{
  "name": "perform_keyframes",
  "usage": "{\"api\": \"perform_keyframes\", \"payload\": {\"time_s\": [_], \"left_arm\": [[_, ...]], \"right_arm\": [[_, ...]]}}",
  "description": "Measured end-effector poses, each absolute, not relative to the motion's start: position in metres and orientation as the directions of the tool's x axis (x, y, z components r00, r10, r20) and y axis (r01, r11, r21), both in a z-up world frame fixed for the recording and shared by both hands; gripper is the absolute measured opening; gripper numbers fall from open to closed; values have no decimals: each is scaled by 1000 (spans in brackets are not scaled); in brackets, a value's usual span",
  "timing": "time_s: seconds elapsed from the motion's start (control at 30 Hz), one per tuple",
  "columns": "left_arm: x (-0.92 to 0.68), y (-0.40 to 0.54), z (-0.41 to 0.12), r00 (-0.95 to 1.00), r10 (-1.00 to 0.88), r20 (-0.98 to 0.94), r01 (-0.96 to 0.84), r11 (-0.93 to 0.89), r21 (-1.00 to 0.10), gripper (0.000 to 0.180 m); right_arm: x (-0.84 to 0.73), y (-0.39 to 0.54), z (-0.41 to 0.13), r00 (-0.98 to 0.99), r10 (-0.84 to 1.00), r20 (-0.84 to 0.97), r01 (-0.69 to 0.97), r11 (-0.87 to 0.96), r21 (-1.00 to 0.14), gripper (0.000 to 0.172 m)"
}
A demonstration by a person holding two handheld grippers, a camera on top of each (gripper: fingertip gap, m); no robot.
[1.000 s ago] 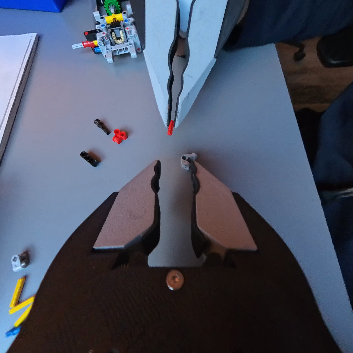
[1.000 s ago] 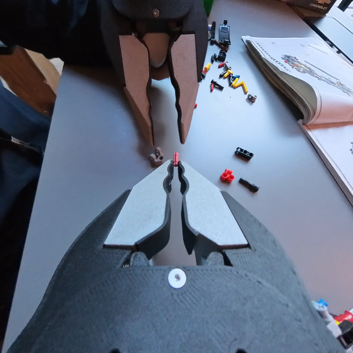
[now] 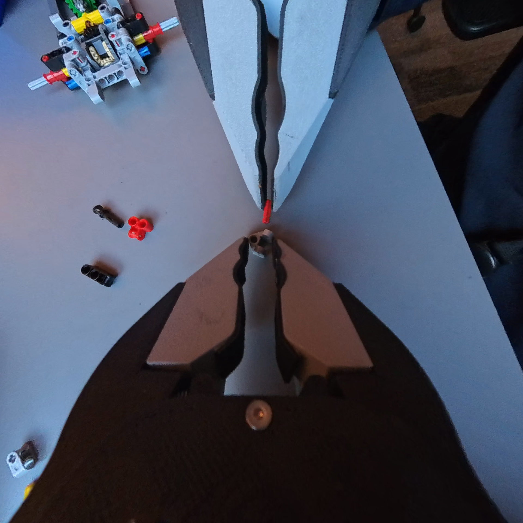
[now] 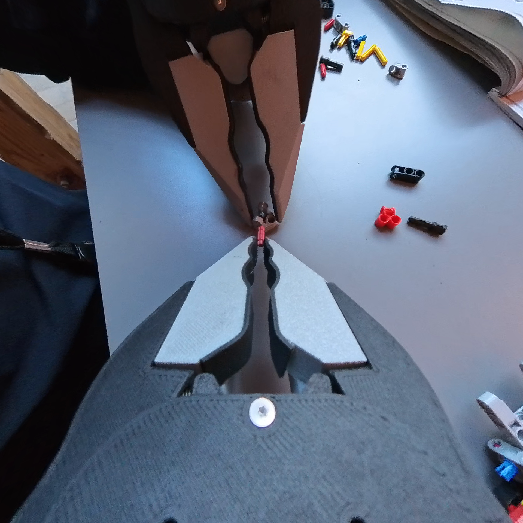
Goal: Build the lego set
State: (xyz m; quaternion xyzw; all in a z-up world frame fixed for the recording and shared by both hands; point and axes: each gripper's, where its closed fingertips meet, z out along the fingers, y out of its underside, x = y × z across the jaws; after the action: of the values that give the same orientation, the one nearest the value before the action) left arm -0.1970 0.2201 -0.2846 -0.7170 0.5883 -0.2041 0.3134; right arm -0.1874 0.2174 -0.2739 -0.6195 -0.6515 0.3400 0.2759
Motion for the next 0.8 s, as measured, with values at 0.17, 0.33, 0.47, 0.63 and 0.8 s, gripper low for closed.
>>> {"api": "perform_keyframes", "payload": {"time_s": [0.17,0.33,0.47,0.63,0.8], "left_arm": [[-199,224,-284,366,-927,-78,-687,-212,-695,20],[-203,222,-278,397,-910,-118,-673,-202,-712,27],[-197,217,-272,322,-936,-139,-678,-125,-725,23],[-204,221,-283,291,-935,-201,-759,-98,-644,19],[-203,223,-282,380,-896,-229,-768,-167,-619,17]], "right_arm": [[-187,217,-274,-87,994,-69,621,0,-783,1],[-187,219,-275,-88,993,-79,627,-6,-779,1],[-187,217,-276,-100,993,-68,627,9,-779,1],[-185,214,-277,-110,992,-68,636,18,-772,1],[-183,214,-276,-113,990,-86,630,4,-777,1]]}}
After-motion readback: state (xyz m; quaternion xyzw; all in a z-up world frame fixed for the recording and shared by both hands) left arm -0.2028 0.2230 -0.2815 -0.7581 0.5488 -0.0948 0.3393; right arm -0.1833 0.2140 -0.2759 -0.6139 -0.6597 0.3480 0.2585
